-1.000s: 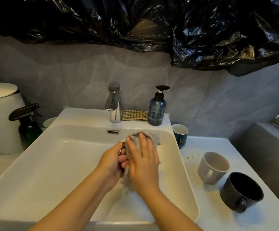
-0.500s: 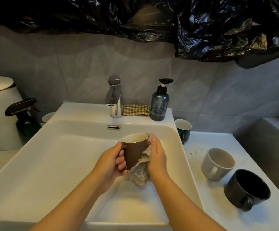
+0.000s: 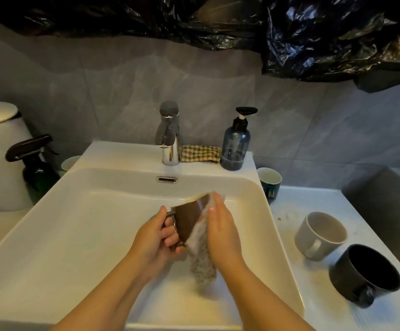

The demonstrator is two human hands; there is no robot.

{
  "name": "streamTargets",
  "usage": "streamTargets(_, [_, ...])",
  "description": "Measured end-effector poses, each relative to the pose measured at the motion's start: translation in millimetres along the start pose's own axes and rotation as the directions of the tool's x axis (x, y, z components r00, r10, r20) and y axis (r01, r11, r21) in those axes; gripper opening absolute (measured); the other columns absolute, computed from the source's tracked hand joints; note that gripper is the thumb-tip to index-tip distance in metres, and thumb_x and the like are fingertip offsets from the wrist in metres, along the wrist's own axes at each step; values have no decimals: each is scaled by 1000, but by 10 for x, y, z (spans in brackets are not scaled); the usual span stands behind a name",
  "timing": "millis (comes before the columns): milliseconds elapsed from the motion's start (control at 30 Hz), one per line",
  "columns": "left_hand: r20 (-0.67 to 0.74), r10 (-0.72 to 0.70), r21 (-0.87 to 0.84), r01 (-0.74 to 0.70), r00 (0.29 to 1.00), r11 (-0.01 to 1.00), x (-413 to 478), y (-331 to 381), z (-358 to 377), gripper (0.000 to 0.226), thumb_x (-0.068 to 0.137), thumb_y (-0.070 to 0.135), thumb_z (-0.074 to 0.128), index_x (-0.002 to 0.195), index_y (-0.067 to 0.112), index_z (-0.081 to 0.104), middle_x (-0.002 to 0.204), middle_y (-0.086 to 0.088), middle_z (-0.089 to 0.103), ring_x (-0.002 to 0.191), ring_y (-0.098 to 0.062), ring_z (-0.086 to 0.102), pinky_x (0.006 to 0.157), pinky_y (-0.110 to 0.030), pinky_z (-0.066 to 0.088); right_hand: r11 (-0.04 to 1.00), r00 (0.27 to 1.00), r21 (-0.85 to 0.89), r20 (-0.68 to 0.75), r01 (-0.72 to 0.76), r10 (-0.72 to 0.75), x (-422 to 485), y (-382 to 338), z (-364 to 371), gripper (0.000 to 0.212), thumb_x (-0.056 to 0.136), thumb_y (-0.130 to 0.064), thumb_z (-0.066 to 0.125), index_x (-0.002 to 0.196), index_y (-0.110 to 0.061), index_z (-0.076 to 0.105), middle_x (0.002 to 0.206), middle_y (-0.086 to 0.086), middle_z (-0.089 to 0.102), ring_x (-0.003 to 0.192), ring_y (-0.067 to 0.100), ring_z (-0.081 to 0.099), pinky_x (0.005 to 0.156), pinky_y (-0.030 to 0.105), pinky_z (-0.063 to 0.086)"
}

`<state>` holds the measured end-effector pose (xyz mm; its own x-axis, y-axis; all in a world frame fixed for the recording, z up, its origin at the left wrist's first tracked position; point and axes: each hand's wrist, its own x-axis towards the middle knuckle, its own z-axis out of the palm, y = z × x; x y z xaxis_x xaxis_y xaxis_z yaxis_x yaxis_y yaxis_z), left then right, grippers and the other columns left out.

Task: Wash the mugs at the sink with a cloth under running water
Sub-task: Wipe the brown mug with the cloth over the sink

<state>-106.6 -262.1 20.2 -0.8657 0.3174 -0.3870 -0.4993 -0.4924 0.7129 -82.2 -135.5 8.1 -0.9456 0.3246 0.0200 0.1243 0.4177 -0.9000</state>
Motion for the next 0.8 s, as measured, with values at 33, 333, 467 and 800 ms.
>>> streamTargets(33, [-27, 1, -60, -2, 1000, 998, 10, 6, 10, 44, 100, 37, 34, 61, 16, 36, 37, 7, 24, 30, -7, 25, 36, -15, 27, 935, 984, -306, 52, 179, -171, -51, -37, 65, 46, 100, -40, 27, 145, -34, 24, 152, 1, 27, 139, 20, 27, 114, 38, 24])
streamTargets(333, [75, -19, 154, 7, 997, 988, -84, 0, -7, 45, 99, 37, 36, 59, 15, 38, 41, 4, 23, 35, -10, 25, 46, -24, 26, 884, 975, 418, 20, -208, 220, 95, -81, -103, 33, 99, -41, 34, 103, -31, 66, 110, -1, 65, 100, 13, 58, 86, 30, 43])
streamTargets(467, [37, -19, 126, 14, 999, 992, -71, -27, 15, 45, 99, 37, 35, 61, 15, 39, 40, 6, 25, 35, -9, 26, 43, -22, 29, 961, 979, 204, -40, -188, 200, -35, -25, -42, 37, 100, -43, 29, 128, -31, 49, 128, 1, 55, 112, 15, 52, 99, 33, 37])
streamTargets(800, [69, -55, 253, 36, 996, 967, -63, 135, -11, 44, 97, 35, 39, 58, 16, 34, 42, 6, 18, 33, -8, 19, 45, -20, 20, 727, 934, 590, 172, -353, 314, 67, -21, -157, 25, 87, -43, 56, 84, -23, 71, 93, 6, 70, 97, 26, 62, 98, 41, 45])
